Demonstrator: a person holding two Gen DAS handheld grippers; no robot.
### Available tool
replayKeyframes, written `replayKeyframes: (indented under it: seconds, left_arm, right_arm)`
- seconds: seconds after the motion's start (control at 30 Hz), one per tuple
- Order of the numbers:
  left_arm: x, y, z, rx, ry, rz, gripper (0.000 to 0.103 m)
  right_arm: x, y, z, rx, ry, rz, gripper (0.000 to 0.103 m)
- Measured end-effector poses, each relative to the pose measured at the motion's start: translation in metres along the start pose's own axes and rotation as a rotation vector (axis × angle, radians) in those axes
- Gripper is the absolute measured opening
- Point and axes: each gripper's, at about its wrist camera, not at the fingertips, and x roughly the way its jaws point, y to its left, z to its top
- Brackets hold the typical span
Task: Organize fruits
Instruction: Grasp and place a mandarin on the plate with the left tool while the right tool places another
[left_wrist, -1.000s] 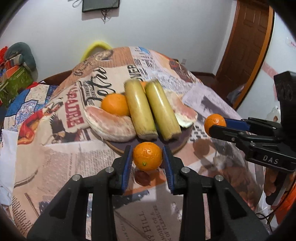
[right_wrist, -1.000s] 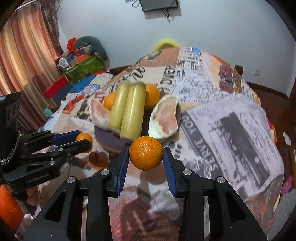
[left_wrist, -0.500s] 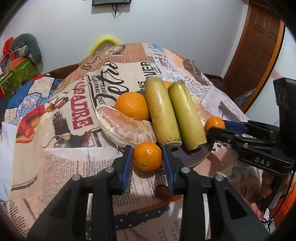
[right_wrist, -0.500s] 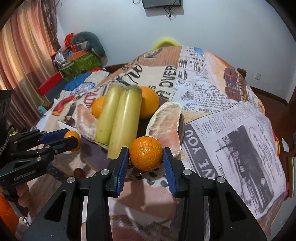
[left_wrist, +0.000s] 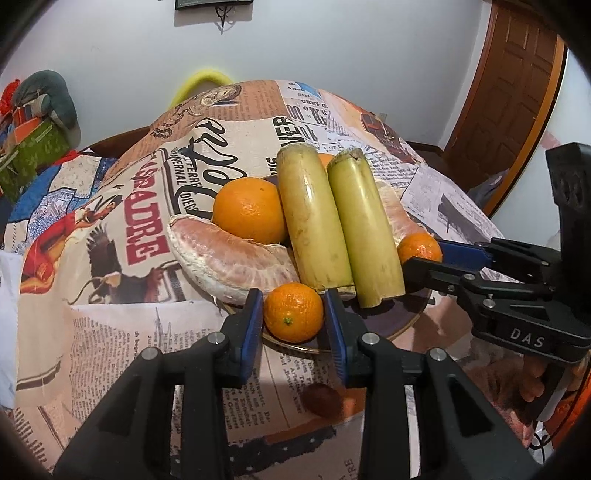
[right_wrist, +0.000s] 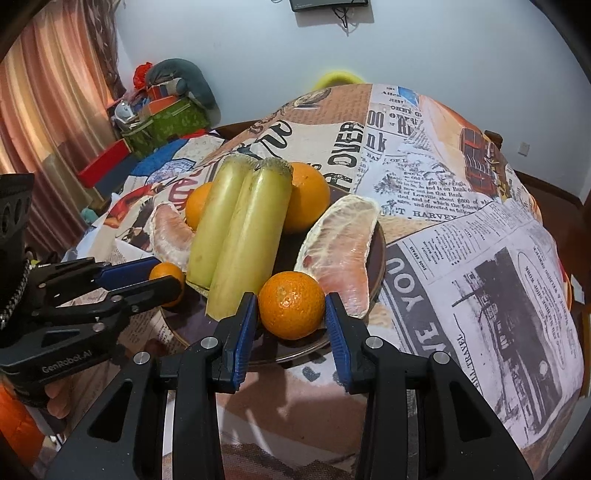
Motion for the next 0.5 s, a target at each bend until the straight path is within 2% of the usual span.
replayKeyframes:
  seconds: [0.17,0.23,0.3,0.5]
  left_arm:
    - [-0.002,0.000,0.000,-0.005,0.019,-0.007,0.035]
    - [-0.006,-0.001,-0.001,-0.002,0.014,-0.010,0.036]
    - [-0.012,-0.002,-0.001,0.000,0.006,-0.011,0.039]
    - [-0.033,-0.004,-0.002,0.003,-0.020,-0.006,0.045]
  right_arm:
    - [0.000,0.003,-0.001,-0.019,0.011,-0.017,0.037]
    - [-0.002,0.004,-0.001,-0.022,0.020,-0.016,0.048]
    - [-0.005,0.004,-0.002,-0.021,0.012,-0.022,0.053]
    - [-0.019,0.002,-0.004,-0.005,-0.003,-0.029,0.053]
